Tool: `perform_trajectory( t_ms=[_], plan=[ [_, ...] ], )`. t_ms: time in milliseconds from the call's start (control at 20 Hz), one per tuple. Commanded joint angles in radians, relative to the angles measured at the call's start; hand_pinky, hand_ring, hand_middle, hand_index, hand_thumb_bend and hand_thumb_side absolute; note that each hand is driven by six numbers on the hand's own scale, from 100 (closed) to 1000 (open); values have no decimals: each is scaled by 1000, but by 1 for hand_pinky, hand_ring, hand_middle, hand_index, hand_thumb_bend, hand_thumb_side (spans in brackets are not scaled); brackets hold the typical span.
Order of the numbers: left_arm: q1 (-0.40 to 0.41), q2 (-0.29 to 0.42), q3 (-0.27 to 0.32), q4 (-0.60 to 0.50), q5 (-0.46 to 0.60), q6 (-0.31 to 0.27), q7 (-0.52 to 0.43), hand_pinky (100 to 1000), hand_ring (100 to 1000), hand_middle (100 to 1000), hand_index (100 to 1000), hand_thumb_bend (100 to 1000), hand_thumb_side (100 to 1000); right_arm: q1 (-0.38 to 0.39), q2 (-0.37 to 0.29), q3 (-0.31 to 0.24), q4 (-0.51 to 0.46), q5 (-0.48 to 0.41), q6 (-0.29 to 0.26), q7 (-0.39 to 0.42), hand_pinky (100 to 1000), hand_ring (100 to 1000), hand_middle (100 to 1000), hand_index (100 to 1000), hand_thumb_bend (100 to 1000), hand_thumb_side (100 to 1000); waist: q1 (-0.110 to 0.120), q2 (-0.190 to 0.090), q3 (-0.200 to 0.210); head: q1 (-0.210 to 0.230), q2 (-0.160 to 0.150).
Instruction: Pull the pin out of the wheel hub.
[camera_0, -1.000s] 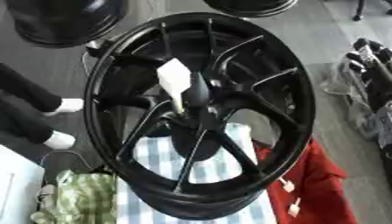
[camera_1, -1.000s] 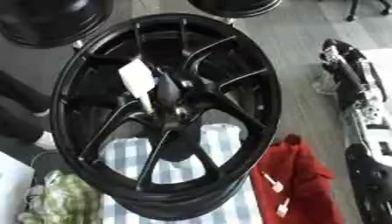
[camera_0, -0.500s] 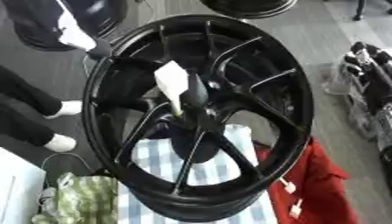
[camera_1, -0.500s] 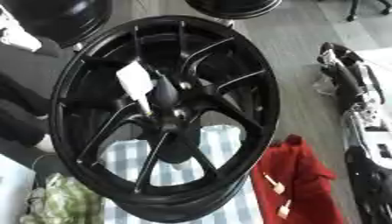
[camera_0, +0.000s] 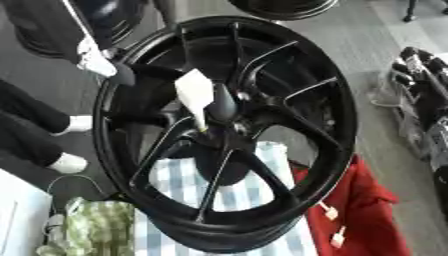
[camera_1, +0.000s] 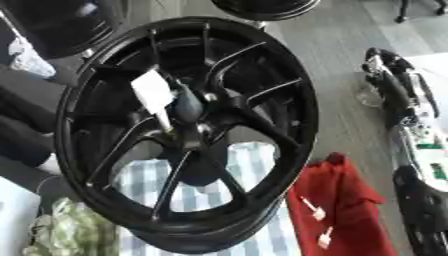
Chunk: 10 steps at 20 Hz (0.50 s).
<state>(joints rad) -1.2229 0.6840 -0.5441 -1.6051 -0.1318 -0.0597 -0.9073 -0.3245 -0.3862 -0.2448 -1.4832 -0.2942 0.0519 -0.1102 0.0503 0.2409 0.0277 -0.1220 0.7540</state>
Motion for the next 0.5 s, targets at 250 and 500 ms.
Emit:
perform_trajectory(
  t_ms=[250, 500],
  plan=[
    [-56, -41, -19, 30, 11, 12, 0, 823, 819, 746, 794, 587, 100, -13, -33, 1, -6, 3, 0, 6, 917, 834, 823, 796, 179, 435, -4, -21, -5, 12, 8],
    [-81, -87, -37, 94, -5, 13, 0, 827, 823, 742, 796, 705, 205, -16, -31, 2, -5, 2, 1, 7, 917, 834, 823, 796, 177, 436, -4, -23, -9, 21, 15]
  ],
)
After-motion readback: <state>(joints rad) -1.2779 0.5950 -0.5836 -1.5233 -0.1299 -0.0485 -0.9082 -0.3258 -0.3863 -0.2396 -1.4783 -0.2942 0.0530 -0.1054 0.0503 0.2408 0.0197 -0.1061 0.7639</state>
